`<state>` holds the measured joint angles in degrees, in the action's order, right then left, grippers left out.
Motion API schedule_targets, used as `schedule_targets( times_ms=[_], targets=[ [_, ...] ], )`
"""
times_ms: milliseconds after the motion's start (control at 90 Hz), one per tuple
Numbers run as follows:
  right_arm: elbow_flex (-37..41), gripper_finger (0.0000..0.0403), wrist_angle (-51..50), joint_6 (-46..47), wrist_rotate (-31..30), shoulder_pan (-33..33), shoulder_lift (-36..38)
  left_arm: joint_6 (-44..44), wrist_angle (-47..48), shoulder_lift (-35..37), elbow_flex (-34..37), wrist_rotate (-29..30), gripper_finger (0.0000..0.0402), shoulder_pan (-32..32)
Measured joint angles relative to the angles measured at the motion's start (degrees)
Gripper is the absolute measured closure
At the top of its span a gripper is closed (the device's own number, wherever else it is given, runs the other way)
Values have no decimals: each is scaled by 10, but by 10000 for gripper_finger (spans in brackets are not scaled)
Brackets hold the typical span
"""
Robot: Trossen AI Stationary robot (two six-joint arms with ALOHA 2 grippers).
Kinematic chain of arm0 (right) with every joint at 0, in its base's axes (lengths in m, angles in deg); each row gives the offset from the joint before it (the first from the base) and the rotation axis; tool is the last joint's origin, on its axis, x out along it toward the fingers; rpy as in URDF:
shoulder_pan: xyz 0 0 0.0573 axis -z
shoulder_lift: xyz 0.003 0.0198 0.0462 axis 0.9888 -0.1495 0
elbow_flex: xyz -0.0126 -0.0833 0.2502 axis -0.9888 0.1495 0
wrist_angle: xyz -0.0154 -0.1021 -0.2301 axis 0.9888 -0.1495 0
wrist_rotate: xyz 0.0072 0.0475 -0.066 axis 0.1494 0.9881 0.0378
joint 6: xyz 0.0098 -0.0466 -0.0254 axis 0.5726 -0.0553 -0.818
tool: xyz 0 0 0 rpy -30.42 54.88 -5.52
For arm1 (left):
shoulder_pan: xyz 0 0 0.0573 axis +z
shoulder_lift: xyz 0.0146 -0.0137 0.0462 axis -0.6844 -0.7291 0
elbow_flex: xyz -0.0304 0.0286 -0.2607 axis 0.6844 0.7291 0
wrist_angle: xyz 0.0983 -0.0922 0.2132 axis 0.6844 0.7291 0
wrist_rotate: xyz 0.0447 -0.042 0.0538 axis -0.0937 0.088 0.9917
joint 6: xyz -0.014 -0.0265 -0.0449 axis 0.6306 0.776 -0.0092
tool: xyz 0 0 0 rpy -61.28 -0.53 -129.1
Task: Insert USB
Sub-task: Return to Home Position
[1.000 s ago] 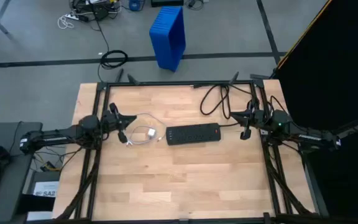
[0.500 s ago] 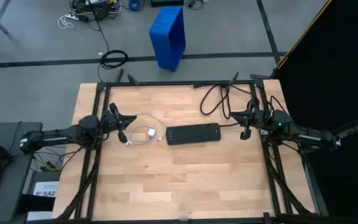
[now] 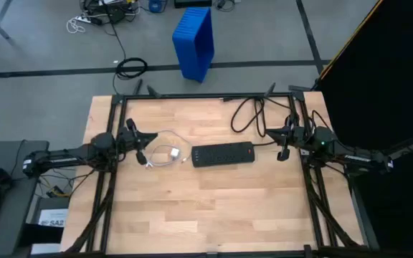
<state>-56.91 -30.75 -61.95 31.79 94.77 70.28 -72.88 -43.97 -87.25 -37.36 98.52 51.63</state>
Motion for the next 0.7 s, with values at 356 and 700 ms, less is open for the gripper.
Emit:
schedule_targets(
  times_ms=[356,700],
  targets=[
    [0,397,0,0,0,0,0,0,0,0,0,0,401,0],
    [0,402,0,0,0,0,0,0,0,0,0,0,401,0]
  ],
)
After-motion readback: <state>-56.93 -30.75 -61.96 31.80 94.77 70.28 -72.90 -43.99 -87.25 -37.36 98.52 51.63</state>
